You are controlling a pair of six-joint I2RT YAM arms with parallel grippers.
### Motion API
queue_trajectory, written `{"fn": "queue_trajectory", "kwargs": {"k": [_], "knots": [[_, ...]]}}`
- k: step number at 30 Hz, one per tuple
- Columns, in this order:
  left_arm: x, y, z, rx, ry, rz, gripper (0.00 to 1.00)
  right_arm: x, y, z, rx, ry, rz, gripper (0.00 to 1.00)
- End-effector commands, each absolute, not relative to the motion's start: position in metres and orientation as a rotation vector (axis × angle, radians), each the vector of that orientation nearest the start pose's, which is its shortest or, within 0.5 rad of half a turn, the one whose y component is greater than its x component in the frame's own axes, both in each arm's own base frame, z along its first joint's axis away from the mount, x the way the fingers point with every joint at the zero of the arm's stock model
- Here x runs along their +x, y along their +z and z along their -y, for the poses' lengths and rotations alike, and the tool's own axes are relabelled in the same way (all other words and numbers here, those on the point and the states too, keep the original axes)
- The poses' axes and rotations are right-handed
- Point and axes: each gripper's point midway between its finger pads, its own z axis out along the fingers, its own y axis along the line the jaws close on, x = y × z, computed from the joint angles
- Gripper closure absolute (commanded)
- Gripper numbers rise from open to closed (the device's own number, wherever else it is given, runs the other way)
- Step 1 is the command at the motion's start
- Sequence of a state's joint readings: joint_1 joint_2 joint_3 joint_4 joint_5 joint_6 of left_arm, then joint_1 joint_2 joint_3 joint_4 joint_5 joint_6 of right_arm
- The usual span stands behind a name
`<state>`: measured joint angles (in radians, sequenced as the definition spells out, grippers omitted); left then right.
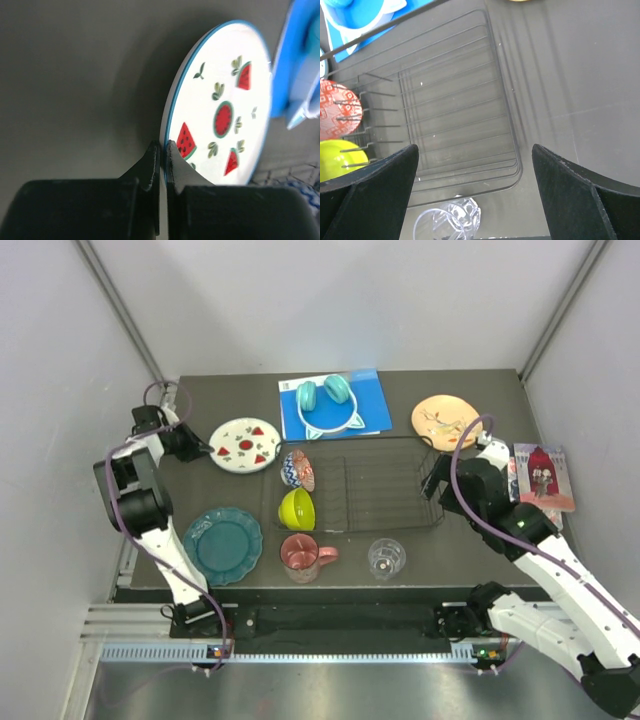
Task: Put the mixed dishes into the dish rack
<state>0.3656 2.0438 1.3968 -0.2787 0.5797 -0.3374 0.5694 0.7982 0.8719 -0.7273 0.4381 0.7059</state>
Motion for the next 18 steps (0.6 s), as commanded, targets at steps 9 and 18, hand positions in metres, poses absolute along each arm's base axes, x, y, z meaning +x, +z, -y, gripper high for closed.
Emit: {"fn": "queue_trajectory", "kwargs": {"k": [9,18], "knots": [[0.450,0.192,-0.048,-0.519,-0.787,-2.099,1.00,0.237,0.219,-0.104,0.321,0.347,-2.067,0.06],[0.428,0.253,-0.057,-0.425,-0.588,-2.007,1.00,0.234,0.219,-0.103,0.306,0.352,-2.061,0.06]]}}
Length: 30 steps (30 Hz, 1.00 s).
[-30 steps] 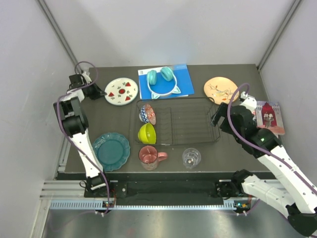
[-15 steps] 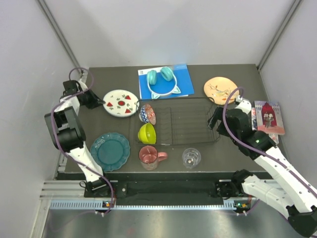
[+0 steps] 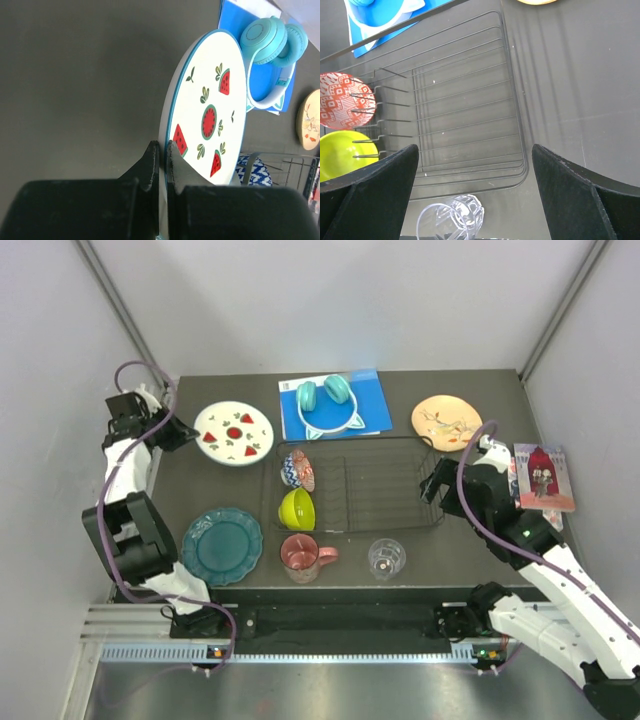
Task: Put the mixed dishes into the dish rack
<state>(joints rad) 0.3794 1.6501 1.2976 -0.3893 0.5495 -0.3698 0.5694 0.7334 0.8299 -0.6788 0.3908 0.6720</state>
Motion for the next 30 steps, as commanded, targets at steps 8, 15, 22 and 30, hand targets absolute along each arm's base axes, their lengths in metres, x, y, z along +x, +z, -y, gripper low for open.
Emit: {"fn": "queue_trajectory", "kwargs": {"k": [8,15,22,30], "knots": [[0.409,0.318,-0.051,-0.315,-0.514,-1.884,1.00,0.231,0.219,-0.101,0.304,0.363,-2.057,0.07],[0.384,0.354,-0.032,-0.198,-0.439,-1.833,1.00,0.225,0.225,-0.095,0.317,0.370,-2.024,0.07],[0.373,0.379,0.015,-0.032,-0.423,-1.830,1.00,0.221,0.227,-0.092,0.332,0.380,-2.010,0.08],[0.375,0.400,0.059,0.173,-0.349,-1.842,1.00,0.217,0.228,-0.086,0.361,0.377,-2.001,0.08]]}}
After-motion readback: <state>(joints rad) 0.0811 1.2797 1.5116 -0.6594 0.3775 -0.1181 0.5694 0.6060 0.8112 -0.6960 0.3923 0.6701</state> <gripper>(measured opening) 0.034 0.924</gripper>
